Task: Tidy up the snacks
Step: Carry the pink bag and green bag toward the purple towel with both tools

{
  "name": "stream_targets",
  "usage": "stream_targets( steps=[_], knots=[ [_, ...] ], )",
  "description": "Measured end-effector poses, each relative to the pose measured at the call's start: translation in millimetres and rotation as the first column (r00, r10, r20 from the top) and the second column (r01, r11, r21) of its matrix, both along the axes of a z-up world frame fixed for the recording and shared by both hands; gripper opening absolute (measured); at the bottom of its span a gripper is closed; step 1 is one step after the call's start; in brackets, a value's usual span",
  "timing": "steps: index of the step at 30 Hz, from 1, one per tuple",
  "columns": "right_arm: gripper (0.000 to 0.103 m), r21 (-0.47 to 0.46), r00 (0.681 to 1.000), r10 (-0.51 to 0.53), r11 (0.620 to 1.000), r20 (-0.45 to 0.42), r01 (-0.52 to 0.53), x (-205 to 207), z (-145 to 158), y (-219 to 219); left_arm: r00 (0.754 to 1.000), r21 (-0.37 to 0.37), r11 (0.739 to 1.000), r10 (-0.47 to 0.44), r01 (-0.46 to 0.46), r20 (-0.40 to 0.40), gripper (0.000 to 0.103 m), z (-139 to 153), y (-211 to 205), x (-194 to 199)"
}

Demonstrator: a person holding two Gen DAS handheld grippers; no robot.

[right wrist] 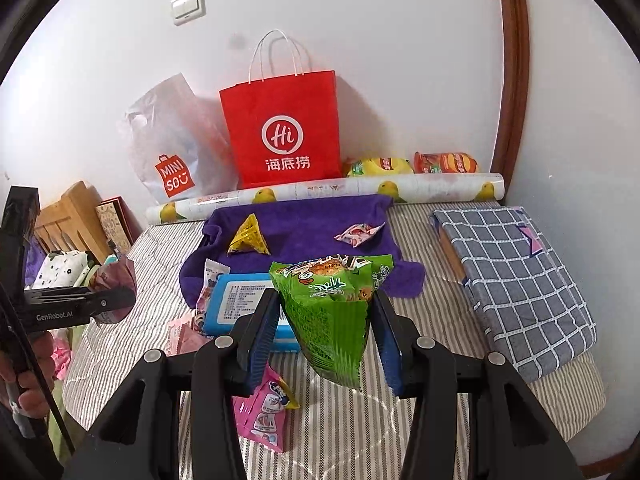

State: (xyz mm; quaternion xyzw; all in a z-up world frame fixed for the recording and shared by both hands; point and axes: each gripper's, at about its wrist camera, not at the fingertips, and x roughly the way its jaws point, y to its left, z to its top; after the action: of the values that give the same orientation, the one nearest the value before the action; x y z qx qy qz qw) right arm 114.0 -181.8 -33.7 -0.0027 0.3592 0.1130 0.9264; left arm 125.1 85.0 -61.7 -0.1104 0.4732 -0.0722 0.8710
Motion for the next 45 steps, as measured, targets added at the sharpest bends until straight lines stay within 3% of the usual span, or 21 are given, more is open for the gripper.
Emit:
stream_targets(
  steps=[21, 34, 45],
  knots=[
    [0.046, -0.007, 0.999, -0.03, 1.0, 0.018, 0.03, 47.1, 18.4, 1.7, 1.0, -0.012, 1.0, -0.017, 0.017, 0.021, 0.045, 11.0, -3.9, 37.2],
    [0.046, -0.004, 0.999, -0.036, 0.999, -0.013, 0.036, 110.6, -1.2, 9.8, 1.0, -0.039, 0.999, 0.02, -0.02, 0.002, 0.045, -10.5, 10.5, 88.5],
    [0.046, 0.007, 0.997, -0.009, 1.0, -0.078, 0.009, 162.0, -39.6, 10.4, 0.999, -0.029, 0.998, 0.053, -0.053, -0.013, 0.045, -25.7, 16.4, 149.1]
  ],
)
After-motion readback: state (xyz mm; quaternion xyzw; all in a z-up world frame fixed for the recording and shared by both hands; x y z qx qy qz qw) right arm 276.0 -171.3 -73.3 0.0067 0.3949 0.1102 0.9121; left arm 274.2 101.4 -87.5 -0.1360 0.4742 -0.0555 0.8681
